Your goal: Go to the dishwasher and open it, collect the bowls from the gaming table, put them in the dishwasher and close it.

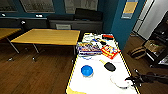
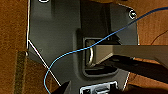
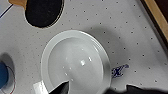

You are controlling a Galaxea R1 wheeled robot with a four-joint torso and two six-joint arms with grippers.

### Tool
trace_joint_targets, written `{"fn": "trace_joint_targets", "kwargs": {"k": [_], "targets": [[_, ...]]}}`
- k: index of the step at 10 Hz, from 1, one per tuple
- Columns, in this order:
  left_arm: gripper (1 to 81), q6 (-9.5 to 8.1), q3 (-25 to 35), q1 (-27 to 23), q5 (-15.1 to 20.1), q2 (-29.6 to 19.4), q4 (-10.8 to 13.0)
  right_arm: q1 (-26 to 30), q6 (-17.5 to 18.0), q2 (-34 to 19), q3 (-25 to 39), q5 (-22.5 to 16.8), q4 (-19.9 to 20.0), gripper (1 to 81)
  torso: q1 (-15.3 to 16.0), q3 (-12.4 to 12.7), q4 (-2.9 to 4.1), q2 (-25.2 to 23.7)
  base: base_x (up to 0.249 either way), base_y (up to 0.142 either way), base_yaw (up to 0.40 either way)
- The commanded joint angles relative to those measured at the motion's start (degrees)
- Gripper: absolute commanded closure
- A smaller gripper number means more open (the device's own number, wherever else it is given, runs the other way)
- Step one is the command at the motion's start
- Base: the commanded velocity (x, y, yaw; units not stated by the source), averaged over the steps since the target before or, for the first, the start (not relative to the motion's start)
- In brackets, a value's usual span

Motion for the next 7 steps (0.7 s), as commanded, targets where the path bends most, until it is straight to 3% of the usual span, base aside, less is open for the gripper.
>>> {"fn": "trace_joint_targets", "kwargs": {"k": [1,7], "targets": [[1.0,0.3,0.0,-0.6,3.3,-0.3,0.0,5.8,0.3,0.5,-2.9,-2.7,2.1,1.0,0.0,0.0,0.0,0.0,0.0,0.0,0.0],[1.0,0.21,-0.5,-0.6,3.3,-0.3,0.1,1.2,-0.1,7.0,-10.6,-1.6,1.9,1.0,0.0,0.0,0.0,0.0,0.0,0.0,0.0]]}}
